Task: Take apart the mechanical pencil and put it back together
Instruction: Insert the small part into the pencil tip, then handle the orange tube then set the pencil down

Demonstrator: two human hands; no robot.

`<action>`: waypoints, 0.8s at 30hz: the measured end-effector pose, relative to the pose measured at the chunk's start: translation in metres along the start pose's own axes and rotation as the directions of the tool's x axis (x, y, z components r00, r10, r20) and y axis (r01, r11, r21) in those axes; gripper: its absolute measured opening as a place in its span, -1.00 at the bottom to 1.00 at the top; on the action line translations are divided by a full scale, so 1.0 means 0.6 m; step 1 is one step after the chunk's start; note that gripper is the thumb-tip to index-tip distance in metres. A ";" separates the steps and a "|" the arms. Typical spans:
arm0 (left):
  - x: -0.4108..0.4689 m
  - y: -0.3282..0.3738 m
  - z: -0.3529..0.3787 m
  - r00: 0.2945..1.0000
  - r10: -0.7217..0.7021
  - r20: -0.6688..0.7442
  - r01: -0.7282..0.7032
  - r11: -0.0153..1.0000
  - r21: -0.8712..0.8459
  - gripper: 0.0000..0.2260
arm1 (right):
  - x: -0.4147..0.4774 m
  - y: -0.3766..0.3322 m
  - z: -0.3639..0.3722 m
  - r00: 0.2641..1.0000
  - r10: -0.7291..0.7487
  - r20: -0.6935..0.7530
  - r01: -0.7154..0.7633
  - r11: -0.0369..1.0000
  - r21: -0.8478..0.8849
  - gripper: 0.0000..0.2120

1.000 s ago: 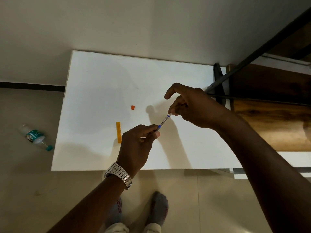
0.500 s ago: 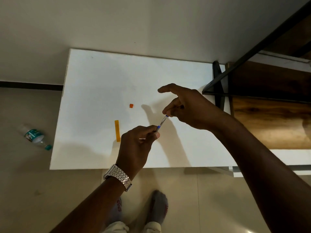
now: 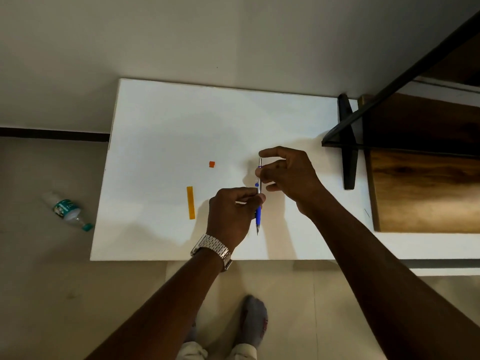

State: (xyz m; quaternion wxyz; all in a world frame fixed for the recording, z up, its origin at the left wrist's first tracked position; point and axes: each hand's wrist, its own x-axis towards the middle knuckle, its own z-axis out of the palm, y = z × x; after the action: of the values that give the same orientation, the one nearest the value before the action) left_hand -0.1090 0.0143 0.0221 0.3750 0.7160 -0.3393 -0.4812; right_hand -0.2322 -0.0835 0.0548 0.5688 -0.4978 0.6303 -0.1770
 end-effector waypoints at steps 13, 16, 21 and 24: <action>0.036 -0.011 0.017 0.984 0.176 -0.038 -0.155 0.933 0.325 -0.85 | 0.047 0.026 0.029 0.988 -0.061 -0.139 0.026 0.970 -0.241 -0.73; 0.036 -0.012 0.018 0.985 0.167 -0.037 -0.147 0.936 0.319 -0.86 | 0.047 0.030 0.031 0.986 -0.074 -0.148 0.035 0.968 -0.247 -0.72; 0.025 0.001 -0.001 0.985 0.167 -0.042 -0.148 0.947 0.286 -0.80 | 0.048 0.038 0.030 0.974 -0.133 -0.183 0.075 0.952 -0.297 -0.67; 0.014 0.001 -0.044 0.984 0.102 -0.144 -0.085 0.989 0.125 -0.84 | 0.046 0.032 0.031 0.946 -0.218 -0.240 0.138 0.940 -0.311 -0.73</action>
State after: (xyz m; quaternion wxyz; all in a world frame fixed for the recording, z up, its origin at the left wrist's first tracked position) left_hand -0.0812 0.0123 0.0256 0.3786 0.7545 -0.3713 -0.3868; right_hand -0.2197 -0.0915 0.0196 0.3797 -0.6023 0.6731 -0.1999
